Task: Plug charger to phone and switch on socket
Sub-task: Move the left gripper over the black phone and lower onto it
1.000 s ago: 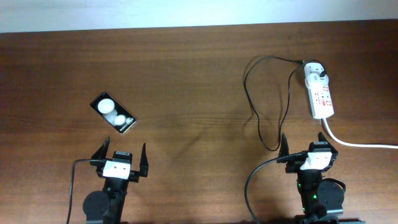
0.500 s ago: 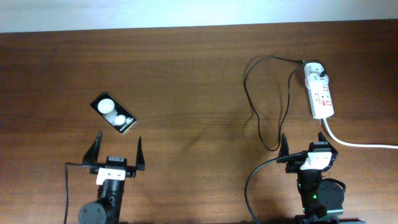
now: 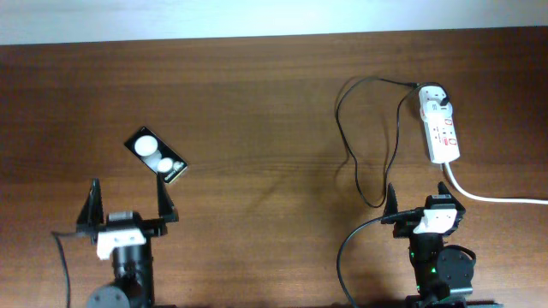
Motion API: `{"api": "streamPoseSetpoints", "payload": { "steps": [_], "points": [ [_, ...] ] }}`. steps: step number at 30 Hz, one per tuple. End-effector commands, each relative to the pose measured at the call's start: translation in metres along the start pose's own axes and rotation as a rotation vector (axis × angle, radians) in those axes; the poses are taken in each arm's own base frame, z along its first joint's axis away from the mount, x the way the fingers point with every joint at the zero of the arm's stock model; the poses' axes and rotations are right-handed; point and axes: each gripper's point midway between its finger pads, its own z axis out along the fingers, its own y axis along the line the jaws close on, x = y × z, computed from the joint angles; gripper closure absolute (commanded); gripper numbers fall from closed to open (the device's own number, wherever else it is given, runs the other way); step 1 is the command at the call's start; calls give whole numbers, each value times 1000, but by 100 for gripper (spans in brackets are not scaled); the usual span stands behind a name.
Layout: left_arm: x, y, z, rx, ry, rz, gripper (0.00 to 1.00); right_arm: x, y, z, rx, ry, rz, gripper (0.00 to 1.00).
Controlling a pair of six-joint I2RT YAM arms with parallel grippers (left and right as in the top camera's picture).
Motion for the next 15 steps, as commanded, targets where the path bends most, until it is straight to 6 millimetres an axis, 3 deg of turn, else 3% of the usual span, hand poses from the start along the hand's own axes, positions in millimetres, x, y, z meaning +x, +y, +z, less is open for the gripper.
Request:
{"api": "streamPoseSetpoints", "payload": {
  "steps": [1, 4, 11, 15],
  "points": [
    [-14, 6, 20, -21, 105, -17, 1, 3, 1, 0, -4, 4, -7, 1],
    [-8, 4, 41, -5, 293, -41, 1, 3, 1, 0, -4, 4, -7, 1],
    [28, -5, 76, 4, 744, -107, 1, 3, 1, 0, -4, 4, -7, 1],
    [60, -20, 70, 69, 912, -114, 1, 3, 1, 0, -4, 4, -7, 1]
  ]
}}
